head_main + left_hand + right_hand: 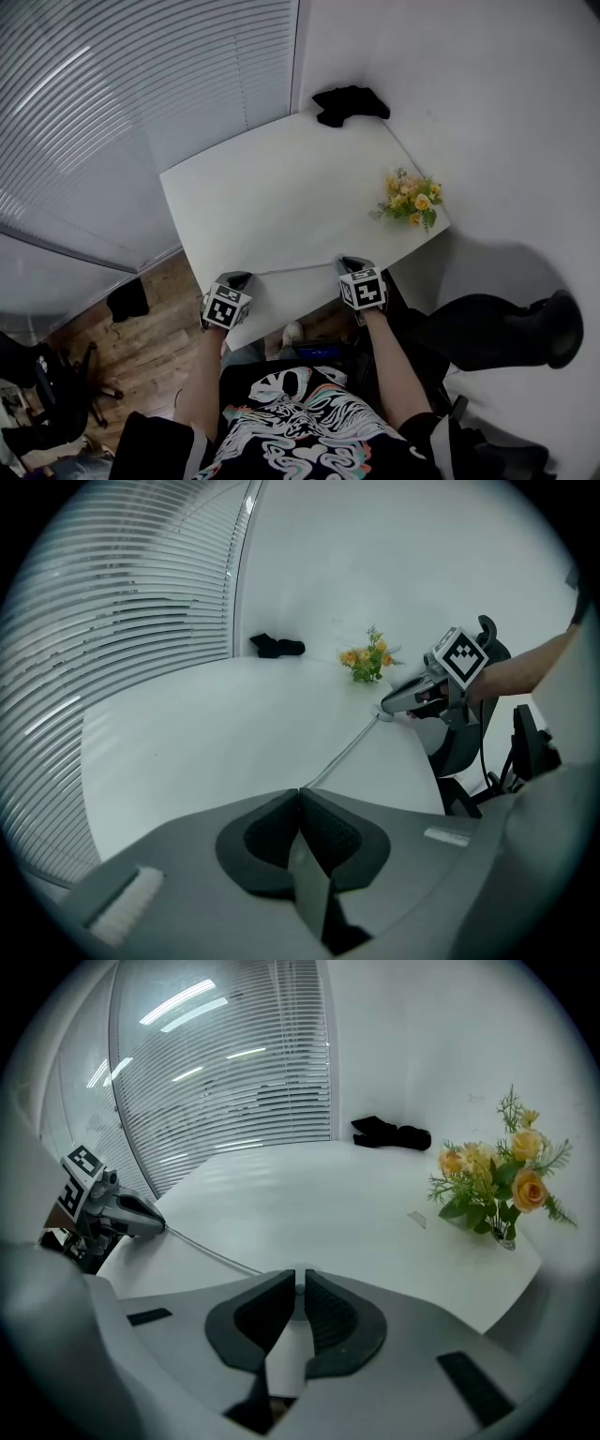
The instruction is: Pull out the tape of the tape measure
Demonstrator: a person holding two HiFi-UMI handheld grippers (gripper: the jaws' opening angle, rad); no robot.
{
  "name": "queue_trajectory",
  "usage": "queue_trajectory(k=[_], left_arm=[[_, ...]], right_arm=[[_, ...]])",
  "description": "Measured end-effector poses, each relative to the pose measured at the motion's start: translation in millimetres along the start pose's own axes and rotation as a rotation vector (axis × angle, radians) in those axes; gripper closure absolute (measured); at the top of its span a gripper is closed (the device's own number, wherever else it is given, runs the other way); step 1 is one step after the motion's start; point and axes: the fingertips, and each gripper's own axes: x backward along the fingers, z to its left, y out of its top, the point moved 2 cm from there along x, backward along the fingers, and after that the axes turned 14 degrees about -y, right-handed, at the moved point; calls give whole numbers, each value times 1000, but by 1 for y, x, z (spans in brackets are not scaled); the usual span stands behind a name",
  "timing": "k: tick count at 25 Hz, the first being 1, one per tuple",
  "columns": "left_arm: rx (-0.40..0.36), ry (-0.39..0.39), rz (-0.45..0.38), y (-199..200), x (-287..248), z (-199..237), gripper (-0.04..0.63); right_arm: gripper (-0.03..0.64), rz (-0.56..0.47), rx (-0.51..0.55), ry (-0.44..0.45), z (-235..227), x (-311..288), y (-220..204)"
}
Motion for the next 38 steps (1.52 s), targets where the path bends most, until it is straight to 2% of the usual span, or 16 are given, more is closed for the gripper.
queue_trajectory(k=[22,30,38], left_arm=[[69,114,-22,-24,39,44,589],[50,146,-8,-26,45,51,589],[88,198,-7,-37,63,66,589]], right_arm=[[580,-7,-4,-6,1,1,0],[580,-7,-14,-3,2,1,0],[580,-12,-17,1,1,1,1]])
